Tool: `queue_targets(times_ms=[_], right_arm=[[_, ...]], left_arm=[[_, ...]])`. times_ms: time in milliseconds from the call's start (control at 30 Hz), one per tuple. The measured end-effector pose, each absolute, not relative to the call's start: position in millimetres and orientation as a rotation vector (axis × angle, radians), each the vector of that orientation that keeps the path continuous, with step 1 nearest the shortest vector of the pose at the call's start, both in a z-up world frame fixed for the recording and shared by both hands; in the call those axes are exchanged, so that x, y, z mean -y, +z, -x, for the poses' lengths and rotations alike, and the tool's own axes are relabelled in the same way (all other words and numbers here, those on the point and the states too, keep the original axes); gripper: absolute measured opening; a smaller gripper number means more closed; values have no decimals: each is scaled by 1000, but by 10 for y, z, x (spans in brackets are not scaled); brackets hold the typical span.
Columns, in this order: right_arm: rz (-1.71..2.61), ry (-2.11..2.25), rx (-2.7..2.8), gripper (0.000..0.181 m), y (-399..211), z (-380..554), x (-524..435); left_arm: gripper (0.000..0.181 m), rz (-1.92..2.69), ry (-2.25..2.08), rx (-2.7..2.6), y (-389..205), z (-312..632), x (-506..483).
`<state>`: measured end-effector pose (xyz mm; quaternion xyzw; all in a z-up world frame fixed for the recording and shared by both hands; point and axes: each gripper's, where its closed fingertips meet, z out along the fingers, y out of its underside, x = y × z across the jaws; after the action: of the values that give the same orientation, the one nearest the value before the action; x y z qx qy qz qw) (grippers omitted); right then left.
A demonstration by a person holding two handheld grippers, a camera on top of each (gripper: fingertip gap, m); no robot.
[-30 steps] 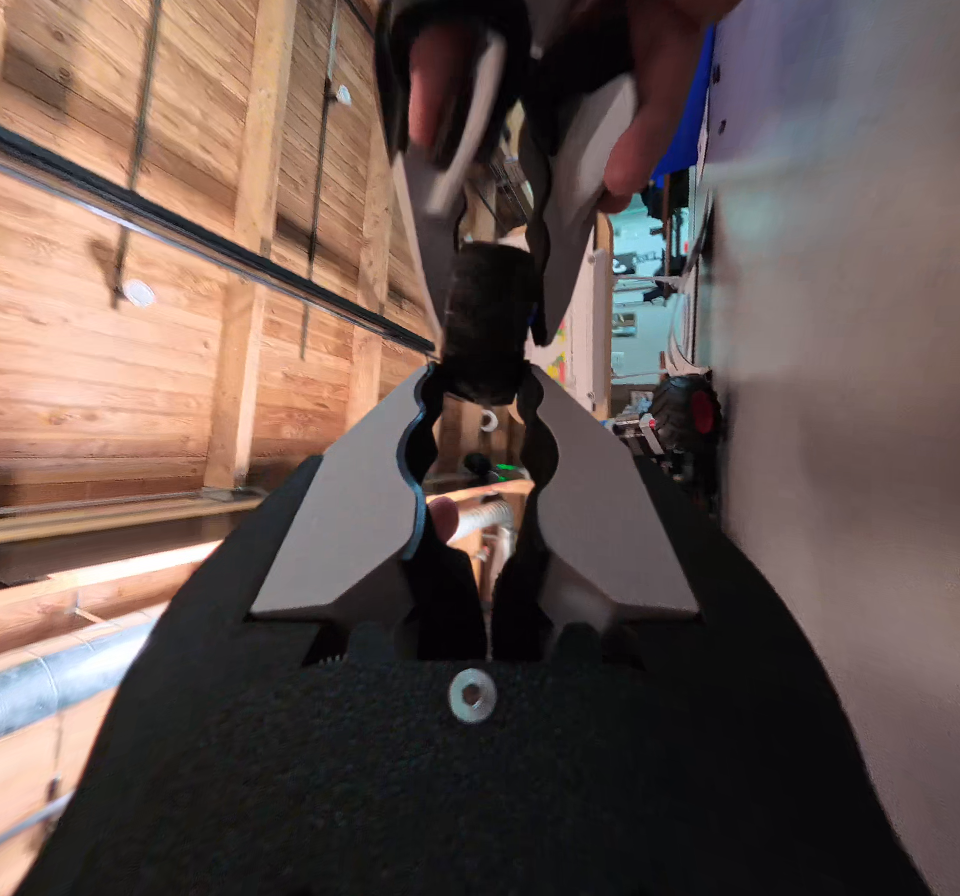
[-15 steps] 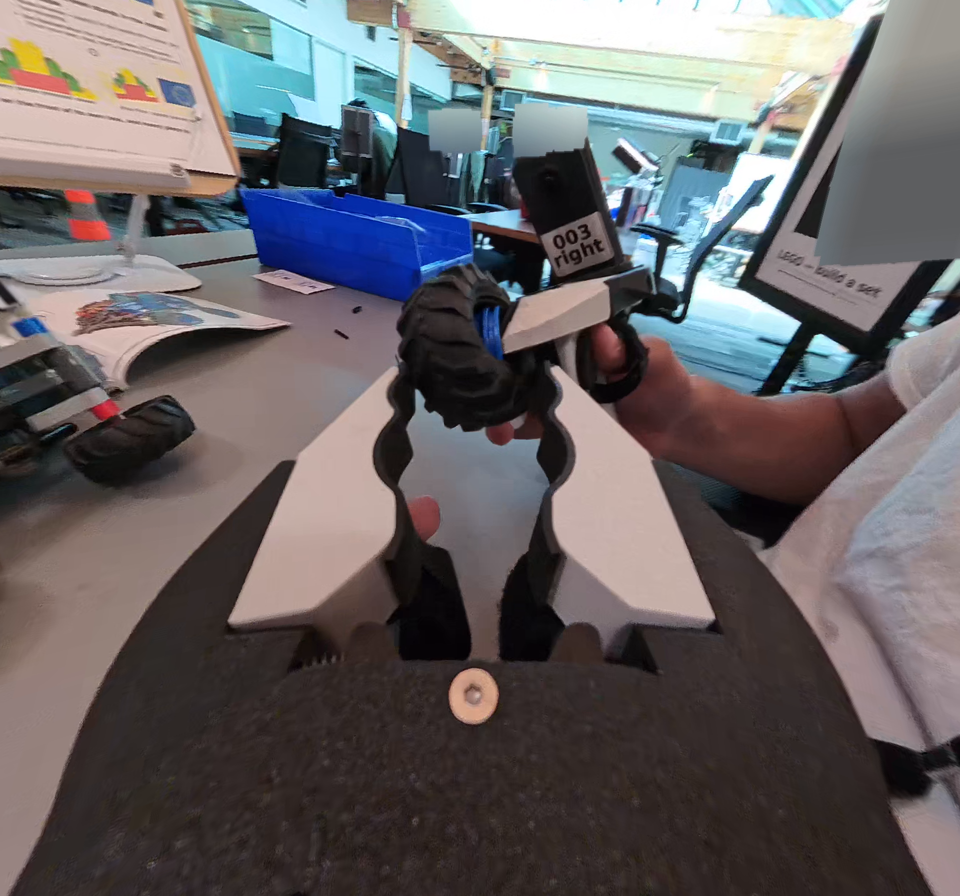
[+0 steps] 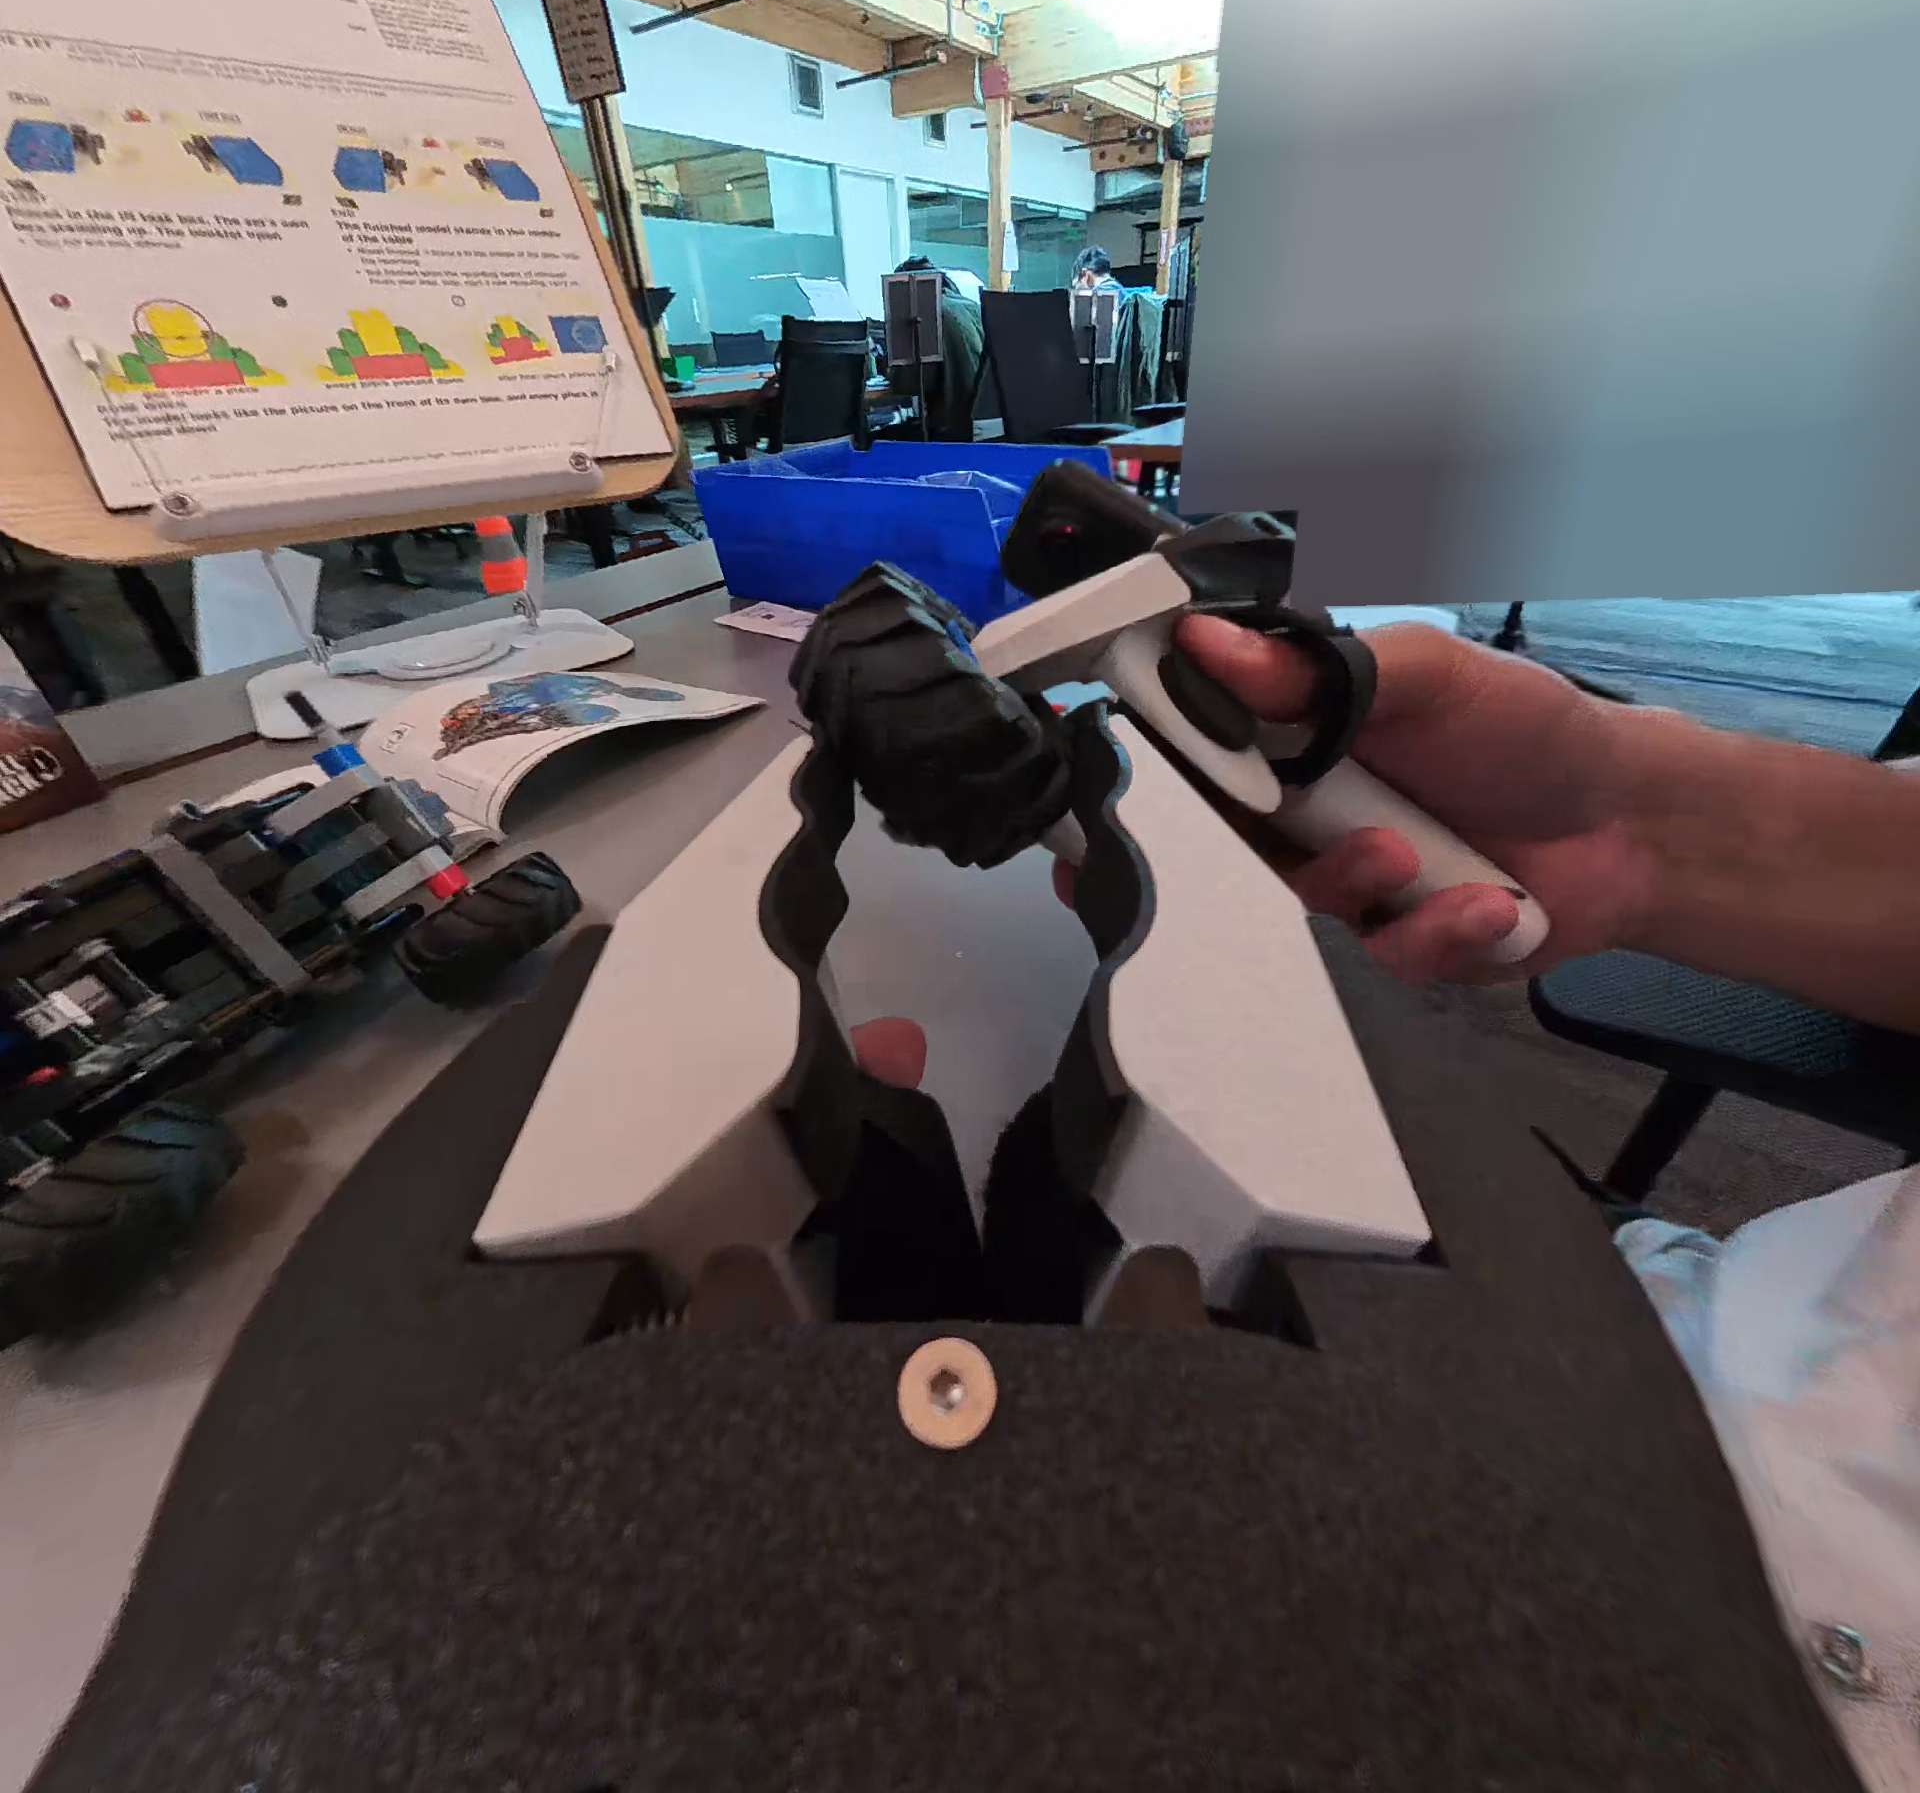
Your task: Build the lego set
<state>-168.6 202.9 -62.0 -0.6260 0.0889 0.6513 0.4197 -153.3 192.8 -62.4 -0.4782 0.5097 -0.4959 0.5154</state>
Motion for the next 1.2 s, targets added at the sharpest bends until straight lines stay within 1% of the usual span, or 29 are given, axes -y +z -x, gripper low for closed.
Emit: queue_targets(times_ms=[133, 200, 267, 300, 333, 400, 433, 467, 533, 567, 600, 667, 733, 800, 867, 900, 967, 1000, 1033, 1067, 1200], right_arm=[[1553, 1761, -350, 31, -722, 1658, -2049], [1566, 1696, -329, 32, -734, 1662, -2059], [1656, 1457, -160, 32, -751, 1640, -2074], [1691, 1273, -19, 31, -756, 1620, -2084], [1734, 1026, 106, 32, -799, 1541, -2125], [1735, 553, 438, 47, -826, 1450, -2154], [1729, 385, 547, 55, -827, 1424, -2161], [1723, 267, 659, 59, -832, 1443, -2152], [1708, 136, 858, 57, -845, 1542, -2105], [1702, 97, 936, 46, -875, 1591, -2088], [1692, 78, 986, 38, -896, 1641, -2072], [1684, 29, 1115, 36, -970, 1675, -2049], [1772, 10, 1082, 34, -992, 1631, -2115], [1784, -29, 1003, 31, -943, 1584, -2212], [1816, 56, 877, 30, -892, 1609, -2256], [1829, 97, 829, 30, -889, 1618, -2266], [1835, 119, 787, 28, -909, 1612, -2270], [1858, 151, 770, 28, -931, 1613, -2253], [1863, 198, 763, 27, -934, 1620, -2223], [1876, 274, 752, 26, -940, 1641, -2183], [1957, 485, 729, 24, -1038, 1676, -2103]], left_arm=[[41, 1076, -944, -1275, -700, 1504, -1989], [40, 1083, -924, -1293, -711, 1509, -2010], [39, 1158, -1027, -1316, -751, 1522, -2022], [31, 1211, -1114, -1322, -776, 1536, -2025], [30, 1256, -1192, -1332, -799, 1549, -2029], [29, 1335, -1319, -1389, -862, 1580, -1997], [29, 1368, -1365, -1451, -919, 1595, -1944], [29, 1390, -1395, -1498, -958, 1612, -1904], [29, 1409, -1412, -1604, -1039, 1655, -1829], [30, 1418, -1384, -1632, -1064, 1668, -1839], [29, 1416, -1346, -1647, -1072, 1677, -1850], [29, 1404, -1217, -1727, -1160, 1714, -1847], [30, 1363, -1035, -1699, -1174, 1687, -1946], [36, 1322, -879, -1570, -1104, 1645, -2108], [46, 1299, -848, -1454, -1021, 1624, -2176], [47, 1301, -859, -1423, -999, 1619, -2192], [45, 1316, -889, -1432, -1001, 1620, -2209], [41, 1325, -927, -1450, -1008, 1631, -2194], [32, 1333, -988, -1469, -1007, 1648, -2163], [30, 1339, -1063, -1487, -995, 1664, -2119], [29, 1329, -1129, -1589, -1044, 1688, -2033]])
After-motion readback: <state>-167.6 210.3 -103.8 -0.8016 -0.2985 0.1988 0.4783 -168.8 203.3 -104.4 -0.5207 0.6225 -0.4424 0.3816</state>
